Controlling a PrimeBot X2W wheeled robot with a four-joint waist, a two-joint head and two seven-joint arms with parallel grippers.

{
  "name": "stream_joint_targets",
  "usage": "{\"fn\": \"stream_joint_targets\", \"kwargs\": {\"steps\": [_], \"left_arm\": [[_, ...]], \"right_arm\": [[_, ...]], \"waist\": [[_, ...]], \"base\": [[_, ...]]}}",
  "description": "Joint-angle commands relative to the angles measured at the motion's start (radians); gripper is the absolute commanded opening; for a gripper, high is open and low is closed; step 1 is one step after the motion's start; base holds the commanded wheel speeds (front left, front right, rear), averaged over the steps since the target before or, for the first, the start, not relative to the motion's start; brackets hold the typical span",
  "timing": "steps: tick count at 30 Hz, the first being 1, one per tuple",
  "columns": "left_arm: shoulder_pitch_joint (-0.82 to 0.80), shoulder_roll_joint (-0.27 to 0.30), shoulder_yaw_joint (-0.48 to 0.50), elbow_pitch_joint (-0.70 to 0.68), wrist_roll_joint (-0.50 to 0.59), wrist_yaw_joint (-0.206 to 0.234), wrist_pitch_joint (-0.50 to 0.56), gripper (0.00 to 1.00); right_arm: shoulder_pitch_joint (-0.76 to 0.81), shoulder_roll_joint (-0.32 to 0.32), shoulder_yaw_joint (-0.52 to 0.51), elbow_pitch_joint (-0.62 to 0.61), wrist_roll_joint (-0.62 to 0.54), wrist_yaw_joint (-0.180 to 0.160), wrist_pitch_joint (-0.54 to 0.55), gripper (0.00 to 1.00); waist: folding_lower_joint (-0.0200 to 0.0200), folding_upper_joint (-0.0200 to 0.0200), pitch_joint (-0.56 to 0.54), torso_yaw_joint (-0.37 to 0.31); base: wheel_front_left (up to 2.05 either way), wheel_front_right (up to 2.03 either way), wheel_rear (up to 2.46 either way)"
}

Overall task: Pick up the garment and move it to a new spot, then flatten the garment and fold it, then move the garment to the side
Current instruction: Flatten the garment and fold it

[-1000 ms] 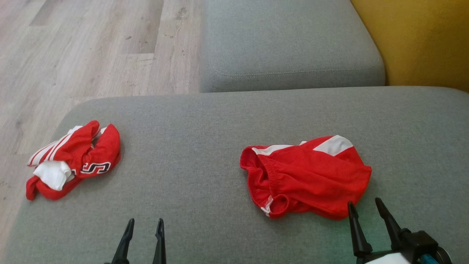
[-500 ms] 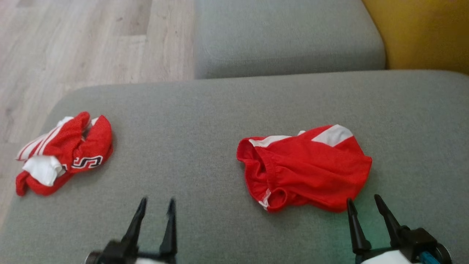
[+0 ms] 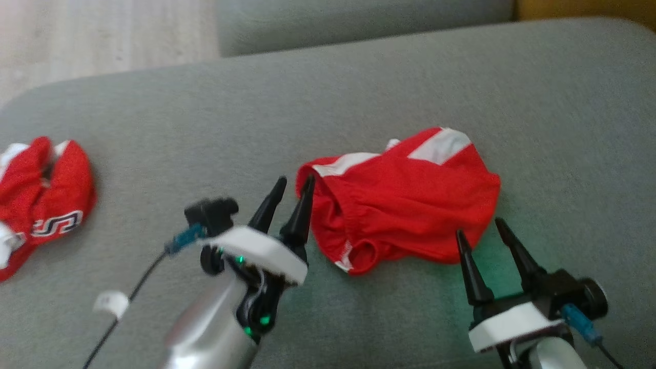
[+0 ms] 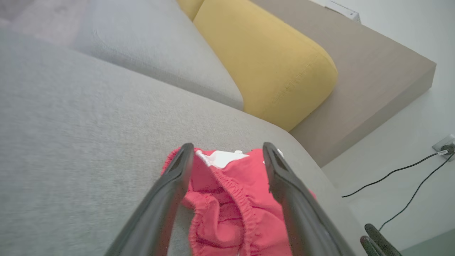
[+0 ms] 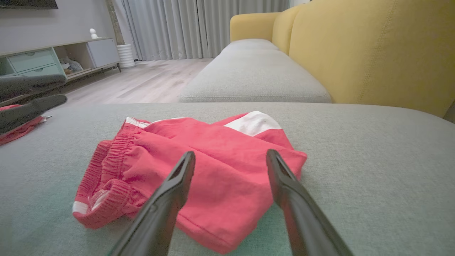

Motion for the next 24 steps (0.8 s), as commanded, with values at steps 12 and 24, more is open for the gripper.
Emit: {"fn": "stream_joint_targets", "kwargs": {"steps": [12, 24], "left_arm": [[-0.230, -0.001, 0.007, 0.224, -0.238, 0.003, 0.092, 1.00], [-0.345, 0.000, -0.095, 0.101, -0.251, -0.007, -0.010, 0.00]], "right_arm": [[-0.073, -0.008, 0.037, -0.038, -0.011, 0.007, -0.004, 1.00], [-0.080, -0.006, 0.061, -0.030, 0.018, 0.007, -0.004, 1.00]], "waist": [[-0.0003, 0.0000, 0.120, -0.152], [-0.0003, 0.0000, 0.081, -0.210]], "base": [[0.00, 0.00, 0.00], [0.00, 0.00, 0.00]]}}
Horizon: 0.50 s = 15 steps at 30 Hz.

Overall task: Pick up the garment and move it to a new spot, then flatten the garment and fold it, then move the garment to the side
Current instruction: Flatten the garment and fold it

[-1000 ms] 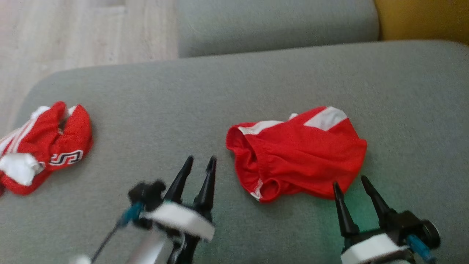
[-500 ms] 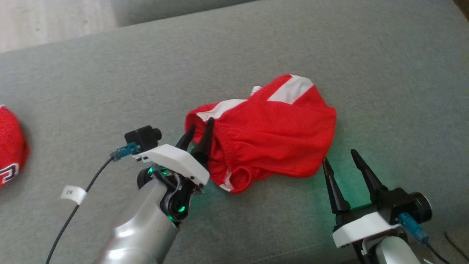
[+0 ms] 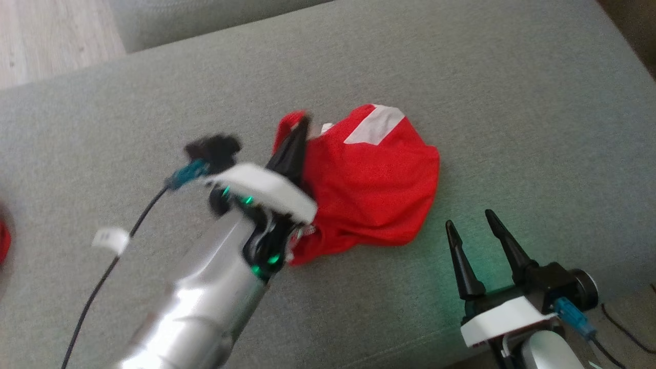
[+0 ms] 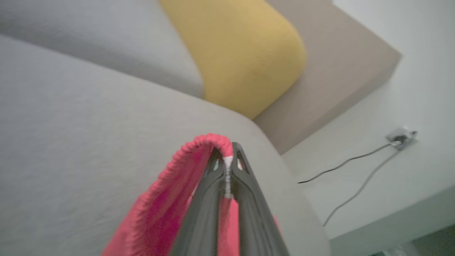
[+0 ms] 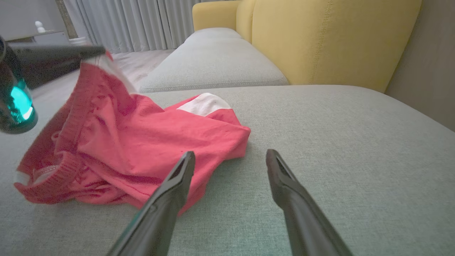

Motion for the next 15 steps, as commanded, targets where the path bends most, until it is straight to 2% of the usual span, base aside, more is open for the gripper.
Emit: {"fn": "stream_joint_targets", "kwargs": {"steps": [1, 4, 10, 15], "left_arm": [[-0.105, 0.007, -0.007, -0.085, -0.006, -0.007, -0.006, 0.00], [-0.189, 0.024, -0.050, -0.175, -0.019, -0.007, 0.024, 0.00], [-0.325, 0.063, -0.069, -0.309, -0.051, -0.007, 0.086, 0.00], [-0.334, 0.156, -0.078, -0.449, -0.092, -0.007, 0.161, 0.00]], "right_arm": [[-0.037, -0.006, 0.029, -0.029, 0.013, 0.007, -0.004, 1.00], [-0.034, -0.005, 0.035, -0.027, 0.033, 0.007, -0.004, 1.00], [-0.005, -0.005, 0.025, -0.018, 0.037, 0.007, -0.004, 1.00], [0.021, -0.005, -0.003, -0.024, 0.036, 0.007, -0.004, 1.00]], "waist": [[0.0000, 0.0000, -0.020, -0.015], [0.0000, 0.0000, -0.052, -0.035], [0.0000, 0.0000, -0.119, -0.046], [0.0000, 0.0000, -0.155, -0.014]], "base": [[0.00, 0.00, 0.00], [0.00, 0.00, 0.00], [0.00, 0.00, 0.00], [0.00, 0.00, 0.00]]}}
